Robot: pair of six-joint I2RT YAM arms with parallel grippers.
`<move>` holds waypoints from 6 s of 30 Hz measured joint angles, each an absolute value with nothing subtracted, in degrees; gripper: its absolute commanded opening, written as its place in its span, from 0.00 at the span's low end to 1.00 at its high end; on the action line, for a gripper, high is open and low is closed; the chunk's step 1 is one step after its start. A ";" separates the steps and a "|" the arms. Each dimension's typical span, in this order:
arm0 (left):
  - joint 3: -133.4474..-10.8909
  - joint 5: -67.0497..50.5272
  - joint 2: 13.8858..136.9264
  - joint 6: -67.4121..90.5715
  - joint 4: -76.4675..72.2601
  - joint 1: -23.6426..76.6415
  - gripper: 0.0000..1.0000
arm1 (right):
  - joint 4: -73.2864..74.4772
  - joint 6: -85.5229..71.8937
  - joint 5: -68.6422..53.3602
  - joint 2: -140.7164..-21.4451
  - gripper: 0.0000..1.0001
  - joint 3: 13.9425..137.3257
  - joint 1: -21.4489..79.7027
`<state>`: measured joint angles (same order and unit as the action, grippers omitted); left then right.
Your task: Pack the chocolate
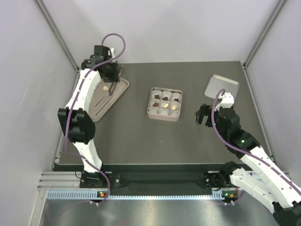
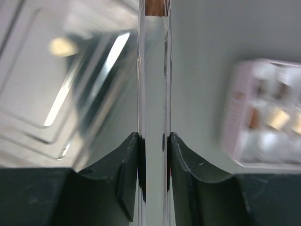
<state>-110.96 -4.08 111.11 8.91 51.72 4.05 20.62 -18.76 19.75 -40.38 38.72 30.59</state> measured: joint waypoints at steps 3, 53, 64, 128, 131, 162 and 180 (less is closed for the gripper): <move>-108.64 -5.19 105.47 9.08 51.64 10.33 0.34 | 22.35 -19.22 19.40 -39.62 1.00 39.55 30.59; -79.61 2.92 94.00 16.40 49.23 38.30 0.46 | 30.87 -19.62 19.49 -38.24 1.00 41.04 30.59; -85.47 5.45 93.91 16.64 50.61 38.30 0.46 | 30.87 -19.64 19.44 -38.24 1.00 41.04 30.59; -93.78 7.20 113.08 22.44 42.04 1.21 0.43 | 24.86 -19.09 16.64 -40.97 1.00 40.38 30.59; -94.85 6.68 113.12 22.33 43.05 1.21 0.43 | 24.86 -19.11 16.58 -40.80 1.00 40.12 30.59; -99.53 4.82 111.98 20.82 50.15 2.15 0.40 | 24.93 -19.59 16.29 -39.27 1.00 40.10 30.59; -98.67 -3.70 95.39 20.86 50.72 30.52 0.39 | 27.55 -20.18 16.47 -36.64 1.00 40.21 30.59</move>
